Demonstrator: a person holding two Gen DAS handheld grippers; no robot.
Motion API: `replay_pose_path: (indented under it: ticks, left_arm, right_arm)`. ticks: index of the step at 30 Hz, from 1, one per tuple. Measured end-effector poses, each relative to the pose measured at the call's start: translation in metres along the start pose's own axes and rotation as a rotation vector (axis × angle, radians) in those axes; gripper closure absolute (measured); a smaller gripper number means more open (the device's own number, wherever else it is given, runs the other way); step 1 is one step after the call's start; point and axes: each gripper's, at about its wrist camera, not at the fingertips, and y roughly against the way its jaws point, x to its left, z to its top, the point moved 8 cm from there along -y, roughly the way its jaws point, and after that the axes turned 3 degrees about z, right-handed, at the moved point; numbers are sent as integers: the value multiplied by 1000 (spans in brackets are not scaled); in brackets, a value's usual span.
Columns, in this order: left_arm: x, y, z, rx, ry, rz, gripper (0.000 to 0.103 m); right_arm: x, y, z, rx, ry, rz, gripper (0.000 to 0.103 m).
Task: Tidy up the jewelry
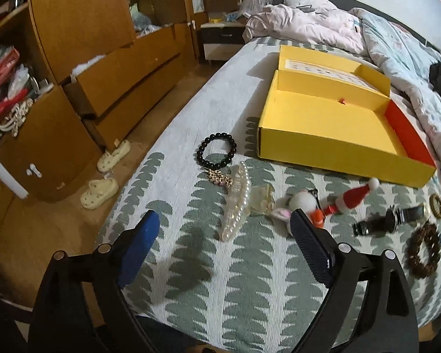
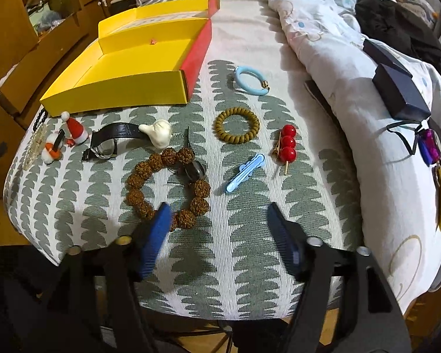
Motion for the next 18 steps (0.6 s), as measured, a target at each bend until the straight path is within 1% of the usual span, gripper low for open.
replay_pose_path:
  ticks: [3, 5, 7, 9, 12, 14, 15, 16, 17, 18]
  left_arm:
    - [-9, 6, -7, -31, -24, 11, 12]
    - [-17, 9, -11, -34, -39, -5, 12]
    - [-21, 11, -13, -32, -43, -23, 11]
    - [-25, 16, -12, -56, -42, -37, 6]
    - [-30, 23, -10, -93, -52, -32, 6]
    - [-33, 25, -10, -101, -50, -34, 6]
    - [-36, 26, -11, -82, -51, -46, 6]
    - [-40, 28, -12, -71, -52, -79, 6]
    - [-42, 29, -13, -76, -51, -97, 6]
    - [-43, 31, -13, -88, -51, -97, 6]
  right_arm:
    - [1, -2, -2, -5, -11, 5, 27]
    - [1, -6, -4, 12, -9, -6, 27]
    - [2, -7, -4, 8, 1, -20, 27]
    - [3, -7, -3, 6, 0, -14, 27]
    - [4, -9, -4, 8, 3, -23, 27]
    - [5, -11, -5, 11, 9, -40, 27]
    - [6, -11, -6, 12, 10, -42, 27]
    - [8, -11, -6, 10, 12, -35, 27]
    - [10, -12, -6, 10, 15, -28, 27]
    - [13, -12, -6, 12, 17, -21, 27]
